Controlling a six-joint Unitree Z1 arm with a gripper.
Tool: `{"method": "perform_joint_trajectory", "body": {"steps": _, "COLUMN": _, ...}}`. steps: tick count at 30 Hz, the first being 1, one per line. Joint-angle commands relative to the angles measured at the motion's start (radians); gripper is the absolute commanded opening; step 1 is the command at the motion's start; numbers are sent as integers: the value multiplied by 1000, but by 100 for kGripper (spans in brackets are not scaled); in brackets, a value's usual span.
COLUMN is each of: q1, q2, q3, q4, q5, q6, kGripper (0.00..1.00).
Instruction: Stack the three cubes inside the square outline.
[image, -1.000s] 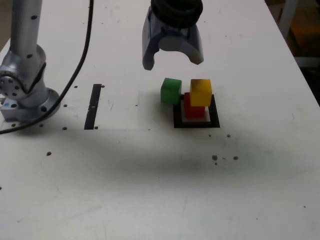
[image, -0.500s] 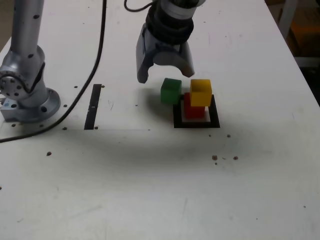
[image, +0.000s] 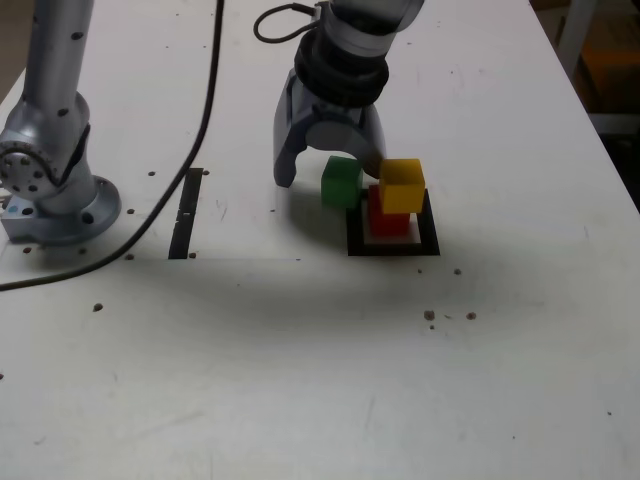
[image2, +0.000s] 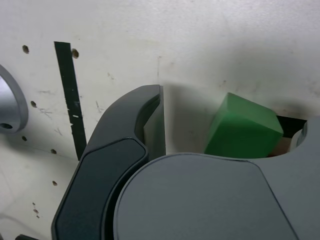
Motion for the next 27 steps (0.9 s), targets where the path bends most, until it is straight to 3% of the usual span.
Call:
{"method": "perform_joint_trajectory", "body": {"steps": 1, "q1": 0, "q2": 10, "q3": -7, "q4": -4, "q5": 0, "q6": 3, "kGripper": 100}}
{"method": "perform_joint_trajectory", "body": {"steps": 15, "q1": 0, "q2": 47, "q3": -11, "q4": -23, "q5": 26, "q6": -4, "kGripper": 100}}
{"method": "perform_joint_trajectory", "body": {"steps": 27, "q1": 3, "q2": 56, "q3": -8, "q4": -23, "q5": 16, "q6": -21, "kGripper": 95}}
